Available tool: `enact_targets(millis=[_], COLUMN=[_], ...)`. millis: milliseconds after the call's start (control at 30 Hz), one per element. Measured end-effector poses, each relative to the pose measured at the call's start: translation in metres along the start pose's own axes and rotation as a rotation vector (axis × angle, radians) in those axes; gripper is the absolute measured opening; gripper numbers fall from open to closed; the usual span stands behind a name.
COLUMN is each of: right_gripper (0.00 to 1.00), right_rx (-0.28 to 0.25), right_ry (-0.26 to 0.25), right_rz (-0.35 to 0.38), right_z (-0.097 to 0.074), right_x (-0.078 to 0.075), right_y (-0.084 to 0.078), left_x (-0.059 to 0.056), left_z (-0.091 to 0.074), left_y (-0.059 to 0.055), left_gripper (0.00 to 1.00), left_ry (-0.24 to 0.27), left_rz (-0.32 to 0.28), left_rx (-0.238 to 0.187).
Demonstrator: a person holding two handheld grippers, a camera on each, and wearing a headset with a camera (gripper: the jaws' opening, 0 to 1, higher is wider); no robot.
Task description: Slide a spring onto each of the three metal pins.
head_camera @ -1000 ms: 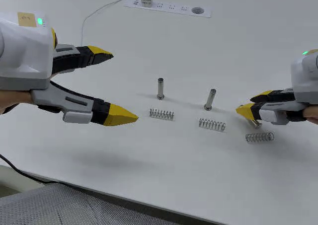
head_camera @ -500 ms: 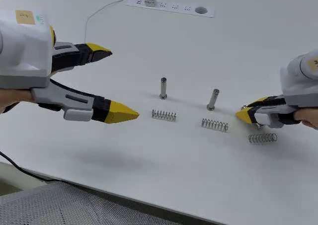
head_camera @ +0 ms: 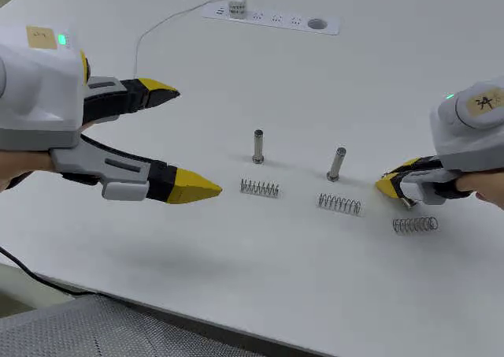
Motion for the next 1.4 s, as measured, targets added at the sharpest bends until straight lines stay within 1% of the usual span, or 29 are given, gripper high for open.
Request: enact_targets(millis=[100,233,300,367,500,600,667,767,833,967,1067,1233,1300,1400], right_gripper=[0.13,0.13,0.12,0.11,0.09,0.09,0.08,0.08,0.08,0.07,0.07,0.07,0.07,0.07], right_rx=[0.023,0.068,0.086,0.096,0.108,0.124,0.135,0.144,0.144,0.129,0.107,0.08,0.058,0.043], right_ry=[-0.01,-0.017,-0.02,-0.031,-0.032,-0.035,-0.029,-0.031,-0.028,-0.029,-0.04,-0.038,-0.034,-0.036], right_rz=[0.017,0.017,0.036,0.059,0.085,0.078,0.046,0.069,0.073,0.105,0.109,0.142,0.136,0.128], right_z=[0.001,0.002,0.002,0.002,0.0,0.0,0.0,-0.001,-0.001,-0.002,-0.004,-0.008,-0.01,-0.014], right_x=[0.0,0.001,0.0,-0.002,-0.002,-0.001,-0.001,-0.001,-0.001,-0.002,-0.001,-0.001,0.0,-0.001], right_y=[0.0,0.001,0.001,0.001,0.0,0.0,0.001,0.001,0.0,0.0,-0.001,-0.005,-0.005,-0.007], left_x=[-0.005,-0.009,-0.01,-0.011,-0.011,-0.012,-0.011,-0.011,-0.012,-0.015,-0.013,-0.009,-0.009,-0.01], left_z=[0.002,0.003,0.003,0.003,0.002,0.001,0.001,0.002,0.003,0.0,-0.004,-0.008,-0.008,-0.008], left_y=[-0.002,-0.003,-0.003,-0.001,0.003,0.003,0.001,-0.001,-0.001,0.002,0.001,-0.005,-0.004,-0.003], left_gripper=[0.91,0.91,0.91,0.91,0.91,0.91,0.91,0.91,0.91,0.91,0.91,0.91,0.91,0.91], left_ry=[-0.008,-0.017,-0.019,-0.019,-0.015,-0.008,0.001,0.009,0.009,0.004,0.013,0.04,0.045,0.047], left_rz=[-0.001,-0.001,0.001,-0.002,-0.001,-0.003,-0.004,-0.01,-0.012,-0.007,-0.008,-0.028,-0.032,-0.033], left_rx=[0.006,0.017,0.017,0.01,0.003,0.0,0.007,0.005,0.005,0.0,0.0,0.005,0.001,-0.006])
Point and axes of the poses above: the centre of the closed fingertips' face, and the gripper's own axes: z roughly forward along the fingers, x roughly to its left, y roughly out of its top, the point moved 1 cm from there along -z, roughly backward along the fingers, and after that the axes turned 4 degrees about -x, right-handed, at the moved point
